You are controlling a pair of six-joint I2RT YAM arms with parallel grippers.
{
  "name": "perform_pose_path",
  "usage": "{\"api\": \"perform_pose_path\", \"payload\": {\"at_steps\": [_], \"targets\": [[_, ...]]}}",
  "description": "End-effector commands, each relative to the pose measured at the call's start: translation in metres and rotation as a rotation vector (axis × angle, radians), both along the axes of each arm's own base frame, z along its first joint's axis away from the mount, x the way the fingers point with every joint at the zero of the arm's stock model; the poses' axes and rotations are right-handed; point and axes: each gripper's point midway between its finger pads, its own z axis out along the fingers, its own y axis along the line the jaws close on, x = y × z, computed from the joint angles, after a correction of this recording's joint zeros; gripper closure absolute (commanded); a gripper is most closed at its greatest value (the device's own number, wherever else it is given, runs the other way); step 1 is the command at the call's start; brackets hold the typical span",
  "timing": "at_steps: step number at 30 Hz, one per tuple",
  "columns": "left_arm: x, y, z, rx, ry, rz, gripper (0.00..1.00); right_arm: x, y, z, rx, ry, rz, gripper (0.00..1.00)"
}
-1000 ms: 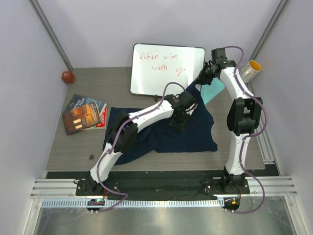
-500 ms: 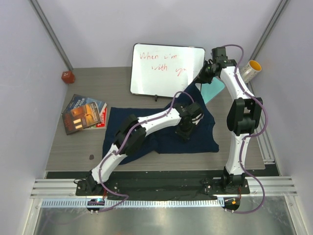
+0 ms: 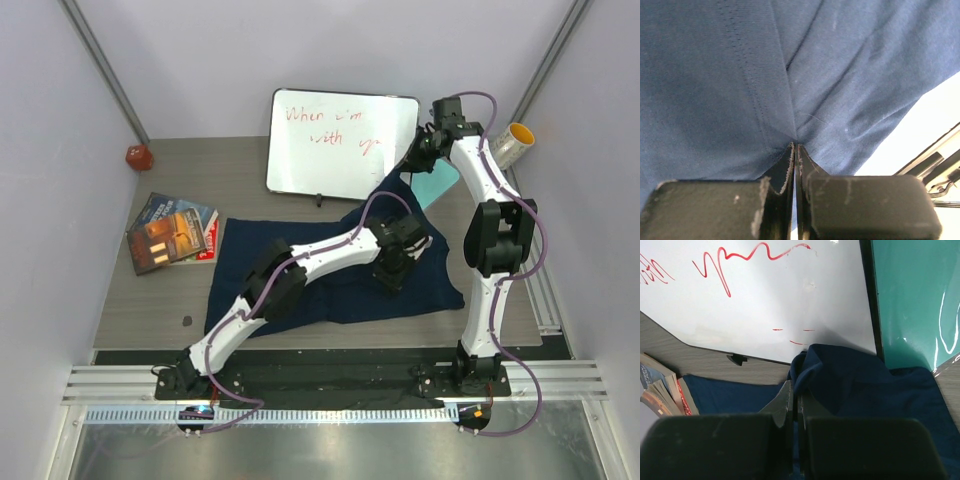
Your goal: Fold and stack the t-shirts
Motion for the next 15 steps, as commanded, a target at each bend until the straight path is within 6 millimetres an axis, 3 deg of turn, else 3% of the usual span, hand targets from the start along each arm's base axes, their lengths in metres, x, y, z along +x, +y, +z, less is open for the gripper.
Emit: {"api": "perform_pose_path", "payload": {"at_steps": [1,6,15], "targets": [[-0.026,-0.017,-0.025,0.009,0.019,-0.075,1.00,-0.006,-0.001,0.029,-0.011,-0.063,0.018,0.99],[-0.041,-0.028,-0.030,-0.001,0.031,-0.118,1.00,-0.009,-0.002,0.033,-0.017,-0.071,0.022,0.99],[-0.040,-0.038,-0.030,-0.026,0.034,-0.127,1.00,-0.017,-0.012,0.035,-0.019,-0.066,0.008,0.99]]}}
